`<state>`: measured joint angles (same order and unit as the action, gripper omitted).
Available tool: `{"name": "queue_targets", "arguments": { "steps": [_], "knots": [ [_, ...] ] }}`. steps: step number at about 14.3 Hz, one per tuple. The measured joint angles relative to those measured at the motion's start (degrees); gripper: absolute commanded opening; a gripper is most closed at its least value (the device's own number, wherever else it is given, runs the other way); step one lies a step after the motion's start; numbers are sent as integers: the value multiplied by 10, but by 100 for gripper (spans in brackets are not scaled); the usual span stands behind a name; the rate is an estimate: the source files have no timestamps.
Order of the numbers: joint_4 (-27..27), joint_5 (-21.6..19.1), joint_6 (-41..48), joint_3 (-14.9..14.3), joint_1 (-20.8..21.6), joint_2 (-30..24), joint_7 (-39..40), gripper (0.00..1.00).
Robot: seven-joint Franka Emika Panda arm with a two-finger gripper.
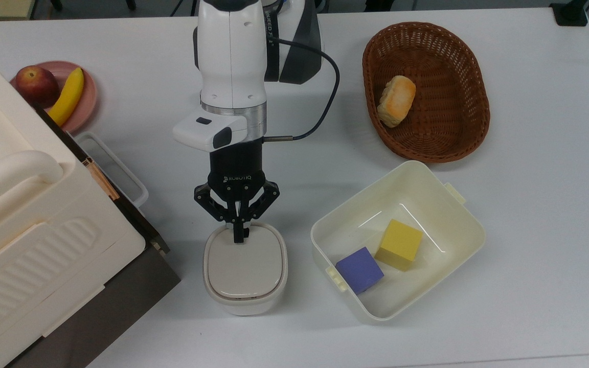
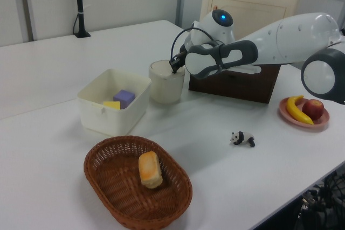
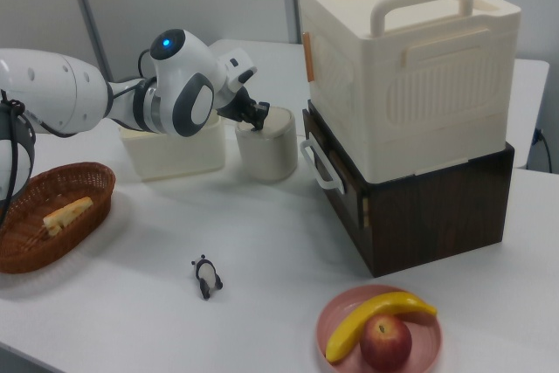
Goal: Close the trash can
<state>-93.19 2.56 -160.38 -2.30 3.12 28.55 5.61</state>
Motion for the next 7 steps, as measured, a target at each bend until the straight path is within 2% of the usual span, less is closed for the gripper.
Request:
{"name": "queue_targets", "arguments": {
  "steps": [5,7],
  "knots": [
    [1,5,0,0,0,-3,0,2],
    [0,5,0,0,0,-13,0,12]
  ]
}}
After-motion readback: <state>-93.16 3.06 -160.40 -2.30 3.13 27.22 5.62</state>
